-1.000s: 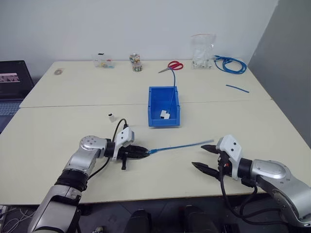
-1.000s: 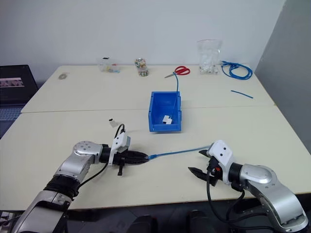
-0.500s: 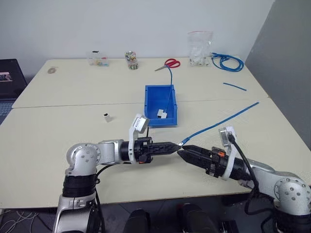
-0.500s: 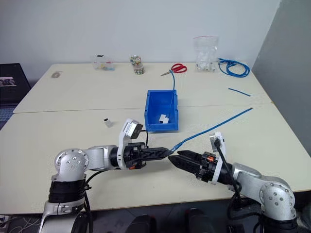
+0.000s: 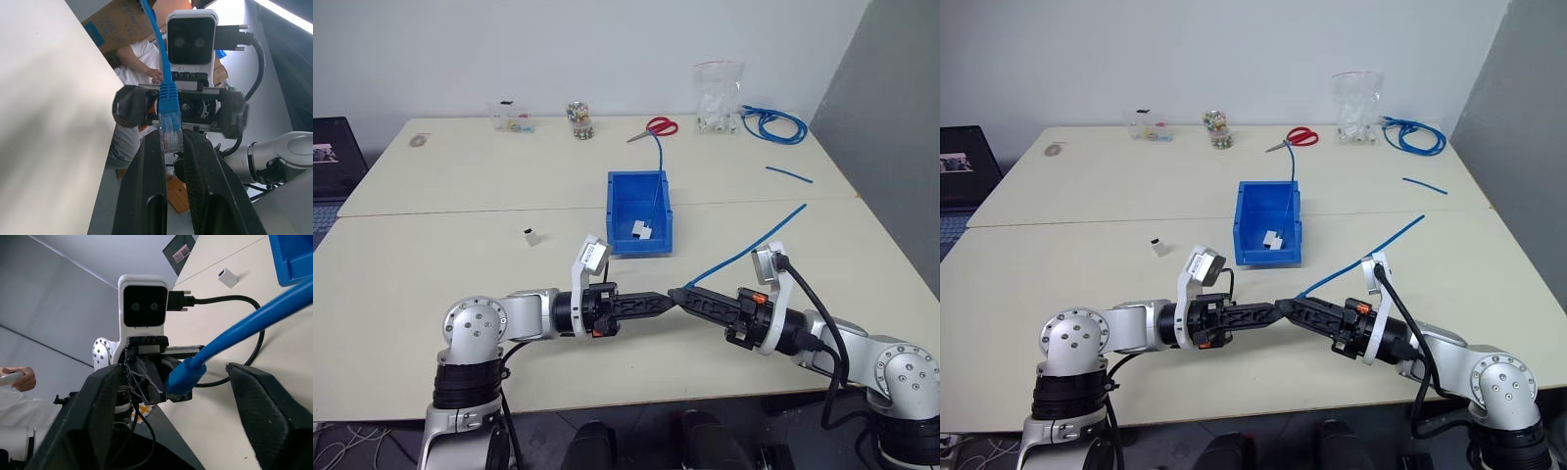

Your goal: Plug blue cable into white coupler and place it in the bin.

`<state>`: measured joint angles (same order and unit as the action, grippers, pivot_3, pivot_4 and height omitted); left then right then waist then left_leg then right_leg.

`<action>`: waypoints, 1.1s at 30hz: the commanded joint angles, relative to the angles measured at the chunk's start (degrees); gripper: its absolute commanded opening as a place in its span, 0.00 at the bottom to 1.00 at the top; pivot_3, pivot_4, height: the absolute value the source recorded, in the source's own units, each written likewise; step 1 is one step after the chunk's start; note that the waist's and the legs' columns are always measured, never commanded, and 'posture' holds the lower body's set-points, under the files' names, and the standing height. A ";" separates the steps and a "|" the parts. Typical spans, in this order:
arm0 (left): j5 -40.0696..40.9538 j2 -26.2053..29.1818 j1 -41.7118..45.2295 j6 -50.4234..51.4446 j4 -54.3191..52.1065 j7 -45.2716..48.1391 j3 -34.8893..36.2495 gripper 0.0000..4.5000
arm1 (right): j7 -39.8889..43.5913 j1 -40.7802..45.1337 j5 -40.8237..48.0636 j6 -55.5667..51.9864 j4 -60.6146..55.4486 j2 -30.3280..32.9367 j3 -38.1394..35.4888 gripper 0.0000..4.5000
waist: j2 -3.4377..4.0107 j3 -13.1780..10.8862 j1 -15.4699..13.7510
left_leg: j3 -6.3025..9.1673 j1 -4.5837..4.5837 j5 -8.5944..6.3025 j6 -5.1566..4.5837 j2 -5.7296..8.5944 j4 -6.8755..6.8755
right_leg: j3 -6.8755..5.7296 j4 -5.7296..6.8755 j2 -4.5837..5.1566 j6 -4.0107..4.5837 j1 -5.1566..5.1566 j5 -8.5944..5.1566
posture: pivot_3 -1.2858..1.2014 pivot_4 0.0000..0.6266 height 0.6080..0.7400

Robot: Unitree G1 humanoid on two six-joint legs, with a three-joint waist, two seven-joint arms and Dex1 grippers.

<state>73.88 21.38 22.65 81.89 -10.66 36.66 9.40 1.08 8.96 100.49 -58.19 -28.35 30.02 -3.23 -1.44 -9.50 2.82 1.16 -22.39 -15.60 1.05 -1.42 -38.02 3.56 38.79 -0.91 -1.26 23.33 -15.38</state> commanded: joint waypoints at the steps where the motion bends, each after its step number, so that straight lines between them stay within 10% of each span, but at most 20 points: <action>1: 0.66 0.52 -0.53 -2.23 -2.38 -0.05 0.02 0.05 | 0.85 0.94 2.82 1.52 -0.90 1.40 0.45 0.53 | 0.00 0.00 -0.02 | 0.02 -0.01 0.00 0.00 0.00 0.00 | -0.02 0.00 0.00 0.00 0.00 0.00 | 0.52 0.24 1.00; 14: -0.92 1.98 -0.95 -5.68 -2.48 1.93 -2.45 0.05 | 0.37 1.97 3.28 3.42 1.10 4.09 1.03 0.01 | -0.03 -0.03 -0.09 | 0.00 -0.04 0.00 0.00 0.00 0.02 | -0.01 -0.08 0.00 0.00 0.01 0.00 | 0.52 0.24 1.00; 21: -0.62 2.31 -0.84 -6.63 -2.24 1.76 -3.04 0.05 | 1.20 2.14 3.58 3.04 0.88 4.90 1.05 0.01 | -0.03 -0.03 -0.11 | 0.01 -0.08 0.00 0.00 0.00 0.02 | -0.01 -0.10 0.00 0.00 0.02 0.00 | 0.52 0.24 1.00; 33: 0.02 2.53 -0.82 -6.87 -2.22 1.43 -3.17 0.05 | -0.78 2.18 7.88 5.43 1.25 4.34 2.11 0.48 | -0.04 -0.05 -0.12 | 0.02 -0.10 0.00 0.00 -0.01 0.04 | -0.03 -0.16 0.00 0.00 0.03 0.00 | 0.52 0.24 1.00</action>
<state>72.68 23.49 21.76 75.31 -11.32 37.65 6.39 0.90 10.13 106.04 -54.44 -26.18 34.85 -0.94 -1.48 -9.54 2.70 1.17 -22.50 -15.60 1.05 -1.43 -37.97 3.52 38.63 -0.91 -1.25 23.36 -15.39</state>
